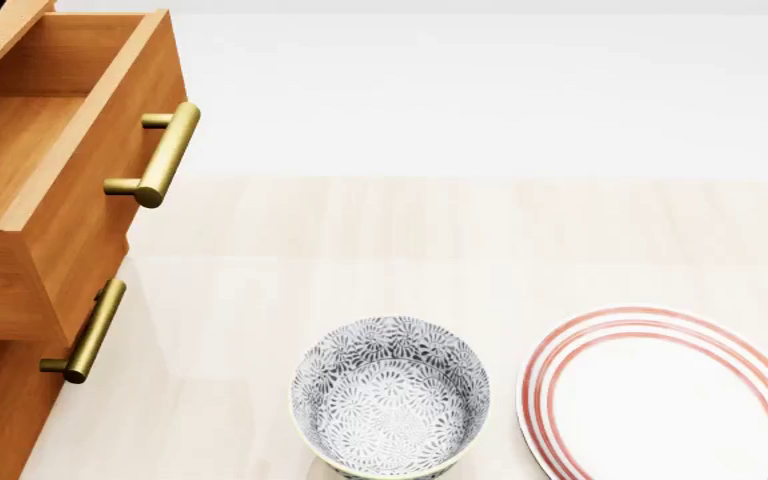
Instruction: Open the top drawer of the cabinet.
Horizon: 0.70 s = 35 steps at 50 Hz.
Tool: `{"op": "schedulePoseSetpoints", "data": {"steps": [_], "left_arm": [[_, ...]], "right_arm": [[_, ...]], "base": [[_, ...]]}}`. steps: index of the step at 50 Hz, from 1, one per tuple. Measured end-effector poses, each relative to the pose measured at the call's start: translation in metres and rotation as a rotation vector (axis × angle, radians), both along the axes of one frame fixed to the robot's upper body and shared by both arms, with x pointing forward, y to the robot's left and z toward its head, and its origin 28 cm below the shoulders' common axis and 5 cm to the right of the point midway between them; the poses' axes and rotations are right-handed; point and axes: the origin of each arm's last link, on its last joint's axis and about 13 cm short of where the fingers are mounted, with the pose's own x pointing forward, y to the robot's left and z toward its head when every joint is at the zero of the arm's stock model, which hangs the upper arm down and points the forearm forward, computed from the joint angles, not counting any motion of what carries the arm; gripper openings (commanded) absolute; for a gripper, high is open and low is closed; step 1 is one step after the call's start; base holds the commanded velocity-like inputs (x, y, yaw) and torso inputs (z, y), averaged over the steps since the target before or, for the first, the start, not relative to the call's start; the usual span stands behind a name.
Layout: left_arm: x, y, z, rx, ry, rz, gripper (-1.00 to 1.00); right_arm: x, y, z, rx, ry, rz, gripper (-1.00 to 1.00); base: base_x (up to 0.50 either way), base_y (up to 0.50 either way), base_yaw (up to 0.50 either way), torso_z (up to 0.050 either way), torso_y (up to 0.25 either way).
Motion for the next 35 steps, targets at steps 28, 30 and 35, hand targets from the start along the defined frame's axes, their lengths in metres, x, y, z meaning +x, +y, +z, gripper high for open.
{"op": "schedulePoseSetpoints", "data": {"steps": [28, 30, 35], "left_arm": [[0.015, 0.005, -0.004, -0.107, 0.115, 0.003, 1.00], [0.016, 0.006, -0.005, -0.107, 0.120, 0.005, 1.00], [0.018, 0.006, -0.010, -0.105, 0.138, 0.007, 1.00]], "right_arm": [[-0.001, 0.000, -0.001, 0.000, 0.005, 0.004, 1.00], [-0.001, 0.000, -0.001, 0.000, 0.006, 0.004, 1.00], [-0.001, 0.000, -0.001, -0.001, 0.007, 0.005, 1.00]], "base": [[0.00, 0.00, 0.00, 0.000, 0.000], [0.00, 0.00, 0.00, 0.000, 0.000], [0.00, 0.00, 0.00, 0.000, 0.000]]}}
